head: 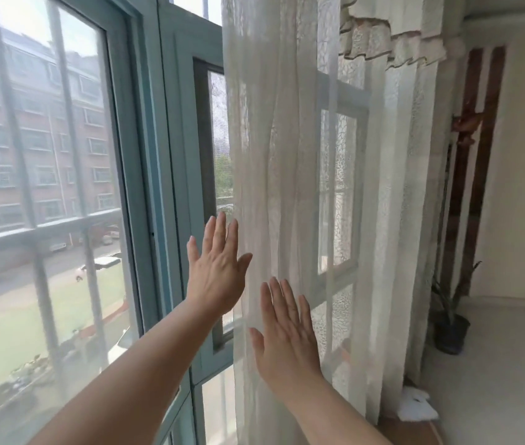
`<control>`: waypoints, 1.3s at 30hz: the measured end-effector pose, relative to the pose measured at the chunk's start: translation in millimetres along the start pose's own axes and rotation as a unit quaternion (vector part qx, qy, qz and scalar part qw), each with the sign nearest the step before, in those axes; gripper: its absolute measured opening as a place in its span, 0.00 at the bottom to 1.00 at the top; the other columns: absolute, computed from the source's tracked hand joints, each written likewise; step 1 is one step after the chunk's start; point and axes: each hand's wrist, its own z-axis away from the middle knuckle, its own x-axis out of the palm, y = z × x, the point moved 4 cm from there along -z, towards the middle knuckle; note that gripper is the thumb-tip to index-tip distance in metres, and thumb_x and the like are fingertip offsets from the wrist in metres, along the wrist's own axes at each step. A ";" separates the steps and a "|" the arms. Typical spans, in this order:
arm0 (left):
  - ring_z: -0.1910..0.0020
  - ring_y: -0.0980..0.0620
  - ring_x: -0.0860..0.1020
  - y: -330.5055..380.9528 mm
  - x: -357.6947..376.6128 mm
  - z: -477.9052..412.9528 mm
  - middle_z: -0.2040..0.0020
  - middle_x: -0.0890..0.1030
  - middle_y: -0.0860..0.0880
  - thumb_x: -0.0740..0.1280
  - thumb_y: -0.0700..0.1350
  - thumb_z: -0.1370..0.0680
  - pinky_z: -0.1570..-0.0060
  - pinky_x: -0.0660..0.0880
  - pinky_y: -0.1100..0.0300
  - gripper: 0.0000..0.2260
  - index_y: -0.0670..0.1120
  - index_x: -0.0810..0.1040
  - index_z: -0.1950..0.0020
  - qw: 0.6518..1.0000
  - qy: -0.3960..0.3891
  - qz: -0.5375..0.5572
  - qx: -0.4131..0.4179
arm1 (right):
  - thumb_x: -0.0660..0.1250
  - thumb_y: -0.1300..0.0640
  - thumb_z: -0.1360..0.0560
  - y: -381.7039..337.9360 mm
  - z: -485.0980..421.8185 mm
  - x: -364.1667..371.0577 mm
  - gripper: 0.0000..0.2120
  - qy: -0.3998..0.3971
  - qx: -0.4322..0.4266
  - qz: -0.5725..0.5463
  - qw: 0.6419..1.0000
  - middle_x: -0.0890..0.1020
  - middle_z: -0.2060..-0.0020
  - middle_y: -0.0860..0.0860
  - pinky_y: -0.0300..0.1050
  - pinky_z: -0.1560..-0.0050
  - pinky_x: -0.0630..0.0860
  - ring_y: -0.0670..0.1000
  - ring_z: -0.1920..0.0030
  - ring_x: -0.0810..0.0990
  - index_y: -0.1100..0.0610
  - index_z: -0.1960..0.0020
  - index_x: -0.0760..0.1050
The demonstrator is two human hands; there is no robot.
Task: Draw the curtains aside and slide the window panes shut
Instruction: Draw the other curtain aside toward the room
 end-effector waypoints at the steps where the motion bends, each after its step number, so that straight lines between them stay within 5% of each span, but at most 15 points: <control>1: 0.27 0.51 0.32 -0.6 7.4 -9.7 0.25 0.34 0.49 0.46 0.57 0.19 0.28 0.37 0.44 0.28 0.48 0.38 0.24 1.000 0.000 0.003 0.002 | 0.43 0.48 0.24 1.2 -3.3 4.7 0.30 0.005 0.003 0.010 1.000 0.54 0.25 0.56 0.55 0.31 0.45 0.56 0.26 0.49 0.60 0.25 0.53; 8: 0.26 0.51 0.36 1.2 44.7 -88.4 0.24 0.36 0.48 0.45 0.62 0.22 0.29 0.38 0.45 0.33 0.46 0.37 0.24 0.998 0.042 0.046 -0.006 | 0.66 0.47 0.28 19.4 -47.6 46.2 0.33 0.005 -0.055 0.080 0.995 0.62 0.28 0.56 0.60 0.30 0.54 0.54 0.27 0.58 0.60 0.28 0.62; 10: 0.26 0.51 0.36 1.7 47.5 -110.5 0.24 0.36 0.47 0.47 0.65 0.23 0.29 0.39 0.45 0.37 0.45 0.36 0.25 0.995 0.066 0.072 -0.023 | 0.64 0.46 0.26 24.0 -64.7 54.5 0.33 -0.011 -0.073 0.105 0.992 0.59 0.26 0.56 0.59 0.28 0.55 0.54 0.26 0.54 0.60 0.27 0.59; 15: 0.25 0.48 0.38 8.5 60.7 -182.1 0.24 0.36 0.46 0.54 0.74 0.32 0.29 0.41 0.44 0.50 0.46 0.34 0.25 0.982 0.105 0.138 -0.073 | 0.52 0.51 0.20 50.7 -122.6 83.7 0.31 -0.006 -0.203 0.148 0.968 0.42 0.24 0.56 0.57 0.33 0.27 0.54 0.28 0.31 0.61 0.25 0.40; 20: 0.25 0.44 0.41 28.5 76.0 -238.8 0.24 0.36 0.46 0.60 0.76 0.39 0.30 0.47 0.39 0.57 0.49 0.32 0.26 0.973 0.109 0.191 -0.066 | 0.50 0.49 0.20 83.6 -169.4 95.9 0.29 0.014 -0.269 0.202 0.941 0.45 0.24 0.55 0.57 0.33 0.27 0.54 0.26 0.36 0.60 0.25 0.44; 25: 0.25 0.43 0.43 68.5 101.9 -272.9 0.24 0.35 0.46 0.59 0.76 0.38 0.32 0.55 0.36 0.56 0.50 0.32 0.26 0.968 0.130 0.211 -0.023 | 0.66 0.42 0.30 129.8 -204.9 97.7 0.32 0.058 -0.188 0.156 0.968 0.67 0.29 0.53 0.58 0.27 0.50 0.52 0.27 0.58 0.57 0.30 0.68; 33: 0.25 0.39 0.43 116.5 139.4 -329.2 0.24 0.35 0.45 0.58 0.78 0.39 0.32 0.53 0.37 0.55 0.51 0.35 0.25 0.946 0.180 0.271 0.002 | 0.68 0.46 0.31 205.7 -248.3 103.6 0.38 0.130 -0.089 0.092 0.983 0.58 0.25 0.53 0.60 0.29 0.46 0.53 0.25 0.49 0.57 0.27 0.59; 39: 0.25 0.39 0.45 139.3 128.5 -383.2 0.24 0.36 0.43 0.60 0.78 0.40 0.30 0.52 0.38 0.57 0.50 0.38 0.24 0.922 0.219 0.318 0.043 | 0.65 0.38 0.33 253.2 -279.4 95.9 0.43 0.187 0.003 0.098 0.977 0.53 0.24 0.51 0.69 0.31 0.42 0.60 0.25 0.46 0.53 0.25 0.54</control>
